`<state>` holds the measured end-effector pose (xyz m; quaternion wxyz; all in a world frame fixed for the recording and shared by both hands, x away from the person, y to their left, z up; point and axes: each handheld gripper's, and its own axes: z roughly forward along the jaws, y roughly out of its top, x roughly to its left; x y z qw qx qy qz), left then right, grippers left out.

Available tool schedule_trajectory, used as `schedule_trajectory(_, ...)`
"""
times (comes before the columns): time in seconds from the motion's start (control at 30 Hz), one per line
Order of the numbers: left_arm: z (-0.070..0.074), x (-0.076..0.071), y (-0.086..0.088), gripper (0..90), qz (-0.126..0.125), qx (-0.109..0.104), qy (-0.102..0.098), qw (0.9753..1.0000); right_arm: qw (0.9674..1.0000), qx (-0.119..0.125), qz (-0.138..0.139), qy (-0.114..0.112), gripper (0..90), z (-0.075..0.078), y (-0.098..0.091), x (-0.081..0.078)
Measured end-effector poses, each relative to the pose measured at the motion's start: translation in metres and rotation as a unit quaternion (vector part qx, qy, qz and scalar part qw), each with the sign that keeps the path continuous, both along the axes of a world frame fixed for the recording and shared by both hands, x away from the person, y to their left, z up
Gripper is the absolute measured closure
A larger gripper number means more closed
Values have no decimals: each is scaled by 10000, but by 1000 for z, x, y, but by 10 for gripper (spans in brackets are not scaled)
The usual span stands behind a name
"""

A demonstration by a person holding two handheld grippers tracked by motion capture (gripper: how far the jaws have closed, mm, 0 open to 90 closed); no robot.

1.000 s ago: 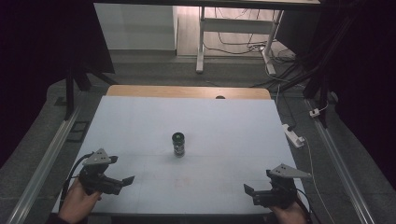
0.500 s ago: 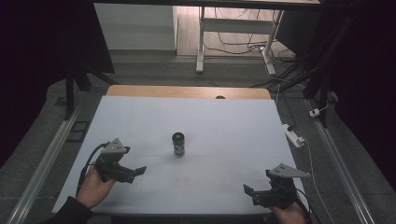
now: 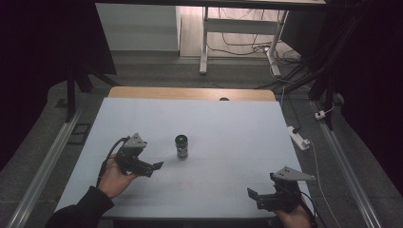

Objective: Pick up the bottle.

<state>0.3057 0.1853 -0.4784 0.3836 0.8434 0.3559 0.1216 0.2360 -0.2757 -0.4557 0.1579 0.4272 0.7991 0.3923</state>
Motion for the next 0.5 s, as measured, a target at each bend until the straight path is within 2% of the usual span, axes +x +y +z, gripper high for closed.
schedule_trajectory(0.3,-8,21,-25,0,-308,36,22,9995,10000,-10,19,11,0,0,0,0)
schedule_trajectory(0.5,-19,36,-40,0,-397,69,34,9992,10000,-2,29,22,0,0,0,0)
